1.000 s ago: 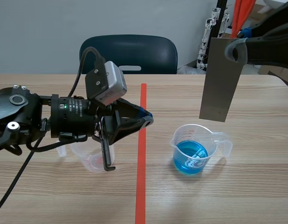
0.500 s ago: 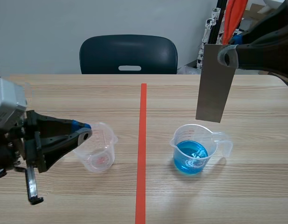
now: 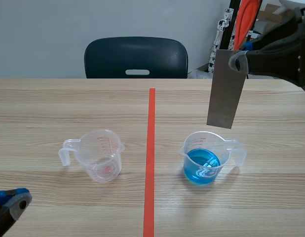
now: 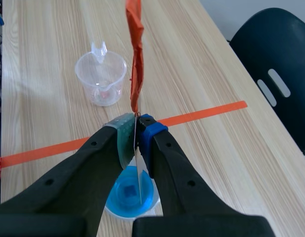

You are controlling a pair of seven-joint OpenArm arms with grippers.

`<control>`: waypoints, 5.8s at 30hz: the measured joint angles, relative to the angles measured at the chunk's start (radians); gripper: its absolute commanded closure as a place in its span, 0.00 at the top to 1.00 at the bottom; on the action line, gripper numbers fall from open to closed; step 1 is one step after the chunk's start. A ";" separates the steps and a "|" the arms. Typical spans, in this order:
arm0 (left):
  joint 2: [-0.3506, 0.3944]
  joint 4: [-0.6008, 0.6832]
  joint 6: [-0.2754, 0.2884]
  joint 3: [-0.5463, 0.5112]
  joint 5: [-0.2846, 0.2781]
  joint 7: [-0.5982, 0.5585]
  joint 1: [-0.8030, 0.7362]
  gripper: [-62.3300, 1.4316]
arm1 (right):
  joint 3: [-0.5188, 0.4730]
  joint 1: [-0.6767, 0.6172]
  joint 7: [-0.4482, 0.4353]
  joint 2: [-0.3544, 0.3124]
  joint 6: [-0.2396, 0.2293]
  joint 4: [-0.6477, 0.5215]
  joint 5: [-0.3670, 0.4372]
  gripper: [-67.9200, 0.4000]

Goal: Do the redox reaction experiment. lower the plate into the blue solution

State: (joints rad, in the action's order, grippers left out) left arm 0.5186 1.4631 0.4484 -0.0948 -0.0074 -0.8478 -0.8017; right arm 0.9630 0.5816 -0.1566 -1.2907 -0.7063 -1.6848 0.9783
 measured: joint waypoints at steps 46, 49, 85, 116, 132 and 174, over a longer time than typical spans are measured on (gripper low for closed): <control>-0.405 -0.773 -0.359 0.164 0.585 -0.660 0.414 0.89 | 0.000 -0.083 -0.031 0.199 -0.028 0.143 -0.188 0.01; -0.405 -0.761 -0.359 0.176 0.581 -0.660 0.414 0.89 | 0.000 -0.087 -0.035 0.202 -0.028 0.143 -0.208 0.01; -0.404 -0.737 -0.237 0.176 0.523 -0.660 0.414 0.89 | 0.001 -0.169 -0.437 0.314 -0.027 0.404 -0.537 0.01; -0.405 -0.737 -0.237 0.176 0.523 -0.660 0.414 0.89 | 0.047 -0.169 -0.603 0.382 -0.027 0.524 -0.678 0.01; -0.405 -0.737 -0.237 0.176 0.523 -0.660 0.414 0.89 | 0.048 -0.170 -0.625 0.382 -0.027 0.587 -0.686 0.01; -0.405 -0.737 -0.237 0.175 0.523 -0.660 0.414 0.89 | 0.048 -0.181 -0.685 0.404 -0.013 0.608 -0.736 0.02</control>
State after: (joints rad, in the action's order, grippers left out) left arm 0.1139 0.7265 0.2111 0.0803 0.5156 -1.5082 -0.3882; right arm 1.0115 0.4004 -0.8413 -0.8864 -0.7189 -1.0771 0.2420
